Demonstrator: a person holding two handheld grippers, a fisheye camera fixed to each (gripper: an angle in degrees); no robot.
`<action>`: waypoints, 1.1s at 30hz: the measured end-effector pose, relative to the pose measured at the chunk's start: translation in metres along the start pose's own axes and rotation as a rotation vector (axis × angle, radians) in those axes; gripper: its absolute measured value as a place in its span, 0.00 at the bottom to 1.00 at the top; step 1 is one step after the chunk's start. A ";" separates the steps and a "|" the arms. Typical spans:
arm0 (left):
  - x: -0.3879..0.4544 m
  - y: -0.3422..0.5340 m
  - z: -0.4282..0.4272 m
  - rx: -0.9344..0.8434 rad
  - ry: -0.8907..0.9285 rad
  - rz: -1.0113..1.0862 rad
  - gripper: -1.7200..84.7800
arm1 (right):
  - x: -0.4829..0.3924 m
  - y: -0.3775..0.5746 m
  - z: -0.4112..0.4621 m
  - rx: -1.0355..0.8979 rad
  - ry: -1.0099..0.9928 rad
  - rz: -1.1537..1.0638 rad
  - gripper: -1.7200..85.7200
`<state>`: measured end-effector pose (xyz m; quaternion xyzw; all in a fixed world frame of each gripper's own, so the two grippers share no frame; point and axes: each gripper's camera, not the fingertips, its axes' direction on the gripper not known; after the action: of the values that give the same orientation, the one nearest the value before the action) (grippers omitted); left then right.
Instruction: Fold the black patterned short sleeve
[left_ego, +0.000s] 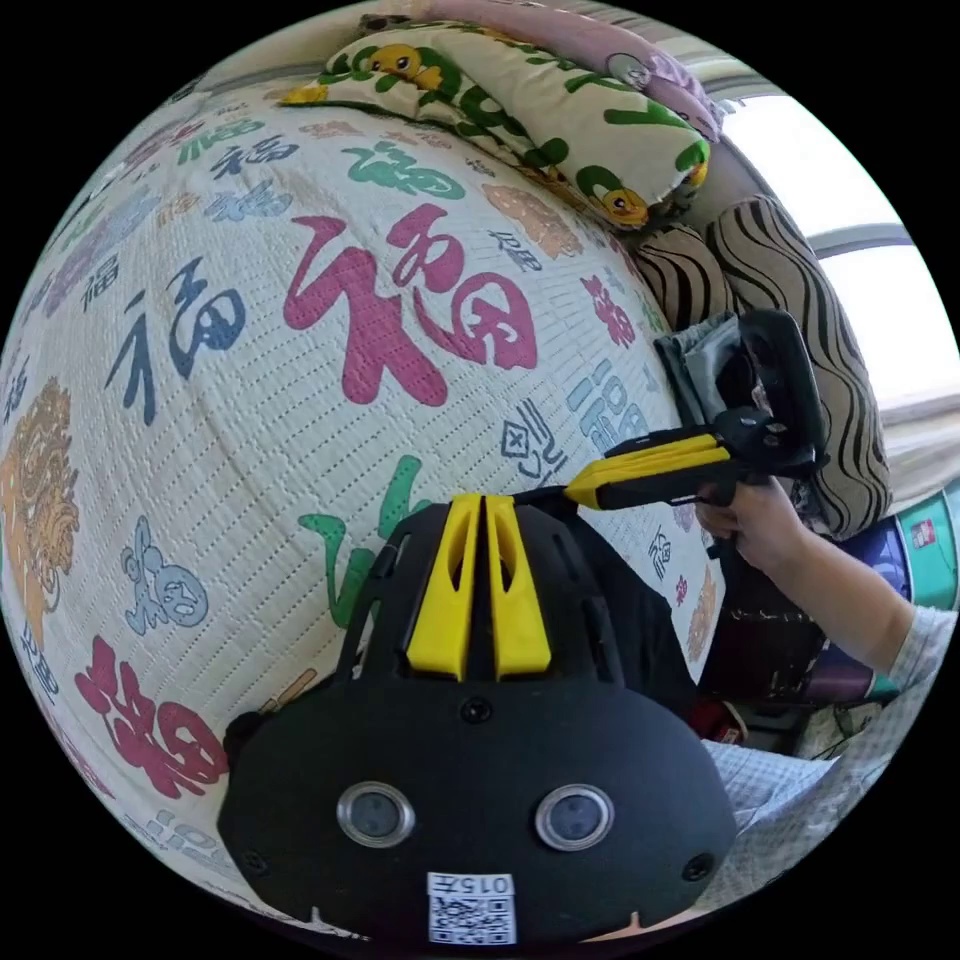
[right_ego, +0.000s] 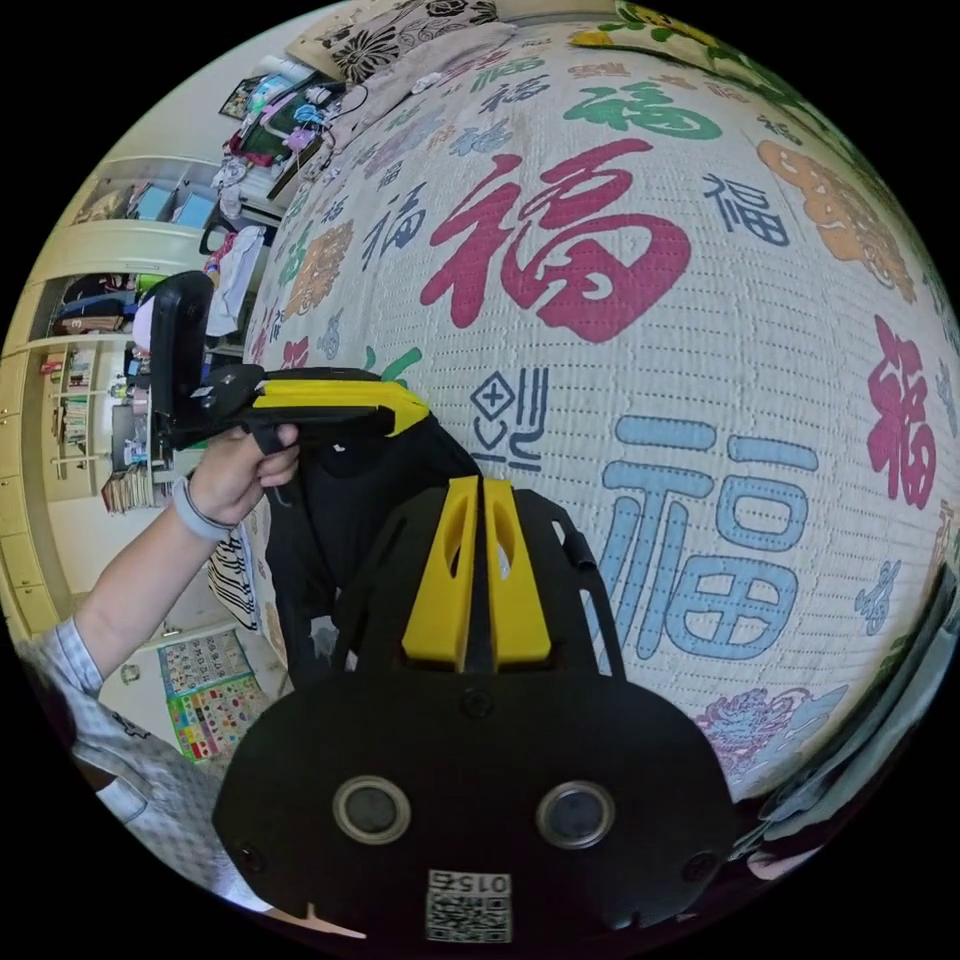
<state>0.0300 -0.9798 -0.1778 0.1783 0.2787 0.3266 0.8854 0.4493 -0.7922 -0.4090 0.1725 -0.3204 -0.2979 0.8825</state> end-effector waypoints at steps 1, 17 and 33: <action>0.001 0.009 -0.007 0.029 0.022 -0.002 0.09 | 0.000 0.001 0.001 -0.006 0.008 0.001 0.03; -0.047 0.171 -0.035 -0.084 -0.255 -0.184 0.07 | -0.030 0.014 0.061 -0.218 0.096 -0.175 0.02; 0.037 0.319 -0.076 0.299 -0.243 -0.157 0.02 | -0.048 0.154 0.022 -0.017 0.157 -0.262 0.01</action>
<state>-0.1456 -0.7137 -0.0920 0.3236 0.2280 0.1876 0.8990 0.4687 -0.6461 -0.3388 0.2282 -0.2224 -0.3988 0.8599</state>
